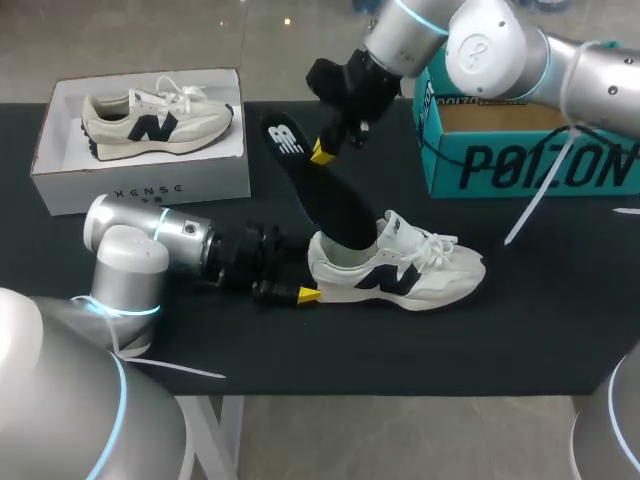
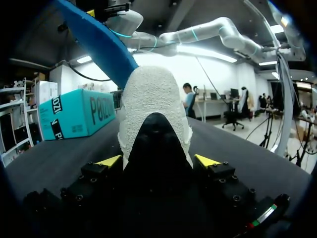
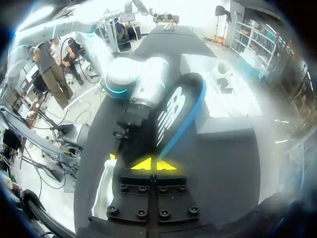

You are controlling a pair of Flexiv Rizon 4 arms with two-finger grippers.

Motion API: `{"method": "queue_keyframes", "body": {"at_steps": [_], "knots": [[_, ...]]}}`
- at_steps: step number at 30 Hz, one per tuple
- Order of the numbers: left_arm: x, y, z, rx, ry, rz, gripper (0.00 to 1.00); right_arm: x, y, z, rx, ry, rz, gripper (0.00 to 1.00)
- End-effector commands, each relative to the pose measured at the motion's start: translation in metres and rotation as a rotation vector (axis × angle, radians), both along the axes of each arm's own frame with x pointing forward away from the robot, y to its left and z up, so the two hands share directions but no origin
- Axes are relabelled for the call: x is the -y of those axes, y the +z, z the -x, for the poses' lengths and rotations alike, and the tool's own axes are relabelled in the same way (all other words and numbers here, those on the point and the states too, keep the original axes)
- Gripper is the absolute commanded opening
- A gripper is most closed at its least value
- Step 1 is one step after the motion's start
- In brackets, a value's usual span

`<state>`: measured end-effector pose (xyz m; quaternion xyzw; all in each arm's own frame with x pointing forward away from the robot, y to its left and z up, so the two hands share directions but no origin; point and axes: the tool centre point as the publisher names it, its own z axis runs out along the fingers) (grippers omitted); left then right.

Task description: Take the shoe out of the shoebox, open the shoe tongue, remove and reinsert the insole, then place the shoe into the shoebox

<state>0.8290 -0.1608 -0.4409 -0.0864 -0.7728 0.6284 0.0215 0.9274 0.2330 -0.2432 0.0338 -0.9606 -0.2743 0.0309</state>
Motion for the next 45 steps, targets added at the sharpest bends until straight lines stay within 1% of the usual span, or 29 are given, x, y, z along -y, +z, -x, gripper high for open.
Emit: {"method": "queue_keyframes", "body": {"at_steps": [1,6,30,32,33,34,35,36,37,38,40,42,43,45], "knots": [[0.001,-0.006,0.0,0.001,0.001,0.001,0.0,0.026,0.055,0.009,0.085,-0.054,-0.008,0.0],[0.001,-0.006,0.0,0.001,0.001,0.001,0.0,0.047,0.106,0.013,0.171,-0.089,-0.073,0.0],[0.001,-0.006,0.0,0.001,0.001,0.001,0.0,0.047,0.106,0.013,0.171,-0.089,-0.073,0.0],[0.001,-0.006,0.0,0.001,0.001,0.001,0.0,0.066,0.116,0.03,0.153,-0.143,-0.111,0.0],[0.001,-0.006,0.0,0.001,0.001,0.001,0.0,0.071,0.12,0.035,0.149,-0.151,-0.118,0.0],[0.001,-0.006,0.0,0.001,0.001,0.001,0.0,0.079,0.129,0.045,0.147,-0.176,-0.141,0.0],[0.001,-0.006,0.0,0.001,0.001,0.001,0.0,0.085,0.135,0.051,0.117,-0.191,-0.158,0.0],[0.001,-0.006,0.0,0.001,0.001,0.001,0.0,0.09,0.142,0.057,0.106,-0.195,-0.178,0.0],[0.001,-0.006,0.0,0.001,0.001,0.001,0.0,0.094,0.15,0.063,0.102,-0.202,-0.197,0.0],[0.001,-0.006,0.0,0.001,0.001,0.001,0.0,0.098,0.156,0.067,0.068,-0.216,-0.198,0.0],[0.001,-0.006,0.0,0.001,0.001,0.001,0.0,0.104,0.171,0.08,0.071,-0.229,-0.19,0.0],[0.001,-0.006,0.0,0.001,0.001,0.001,0.0,0.11,0.186,0.093,0.047,-0.246,-0.192,0.0],[0.001,-0.006,0.0,0.001,0.001,0.001,0.0,0.112,0.194,0.1,0.054,-0.246,-0.197,0.0],[0.001,-0.006,0.0,0.001,0.001,0.001,0.0,0.116,0.209,0.114,0.041,-0.251,-0.222,0.0]]}}
